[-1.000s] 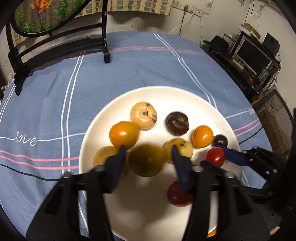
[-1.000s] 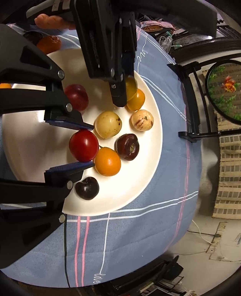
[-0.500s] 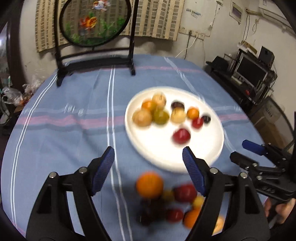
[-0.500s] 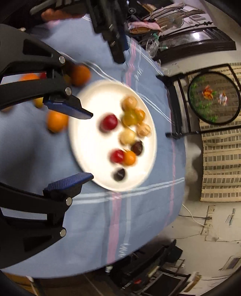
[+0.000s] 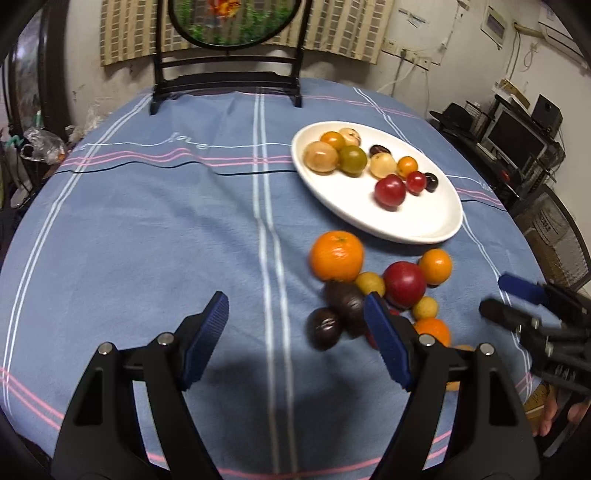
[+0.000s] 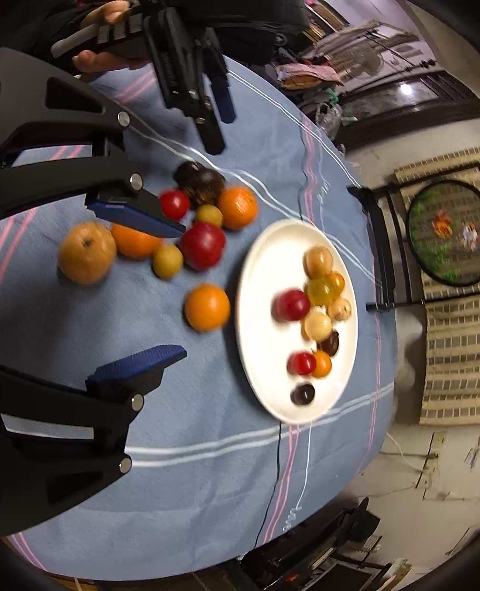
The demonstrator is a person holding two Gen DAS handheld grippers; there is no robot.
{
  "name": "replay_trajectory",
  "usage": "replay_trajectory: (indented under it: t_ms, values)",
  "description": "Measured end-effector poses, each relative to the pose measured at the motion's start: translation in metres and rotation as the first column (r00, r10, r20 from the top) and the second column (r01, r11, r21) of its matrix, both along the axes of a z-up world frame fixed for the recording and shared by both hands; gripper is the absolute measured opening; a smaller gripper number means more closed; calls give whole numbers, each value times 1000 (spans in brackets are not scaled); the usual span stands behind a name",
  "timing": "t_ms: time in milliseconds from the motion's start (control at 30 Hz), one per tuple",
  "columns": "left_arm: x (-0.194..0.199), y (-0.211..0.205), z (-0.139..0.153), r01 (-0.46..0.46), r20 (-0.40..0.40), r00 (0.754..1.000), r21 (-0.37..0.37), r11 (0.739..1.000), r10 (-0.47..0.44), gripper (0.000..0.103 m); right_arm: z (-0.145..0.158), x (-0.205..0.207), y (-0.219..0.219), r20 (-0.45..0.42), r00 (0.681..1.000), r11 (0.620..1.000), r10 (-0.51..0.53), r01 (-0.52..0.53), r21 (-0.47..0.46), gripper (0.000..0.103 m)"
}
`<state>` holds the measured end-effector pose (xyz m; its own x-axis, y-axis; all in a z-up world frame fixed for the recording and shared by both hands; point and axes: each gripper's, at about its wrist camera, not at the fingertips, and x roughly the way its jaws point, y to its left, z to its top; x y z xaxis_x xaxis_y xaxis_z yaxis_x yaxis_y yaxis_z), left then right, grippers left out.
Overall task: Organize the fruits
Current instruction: 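Grasp an orange with right gripper while left grasps a dark purple plum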
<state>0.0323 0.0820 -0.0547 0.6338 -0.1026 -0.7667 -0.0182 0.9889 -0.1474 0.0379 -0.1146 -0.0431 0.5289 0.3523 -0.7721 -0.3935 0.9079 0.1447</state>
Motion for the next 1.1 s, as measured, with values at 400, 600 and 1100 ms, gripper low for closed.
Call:
replay_trajectory:
  t_ms: [400,600,1100]
  values:
    - [-21,31,-1,-46,12,999,-26,999,46,77,-27,-8,38,-46,994,994,104,-105,-26,61]
    - [-23,34,-3,-38,7,999,-28,999,38,77,-42,-1,44,-61,992,993,108,-111,-46,45]
    - [-6,-24,-34,120,-59,992,103,987,-115,76,0,-5,-27,6,999,994,-43,43,96,45]
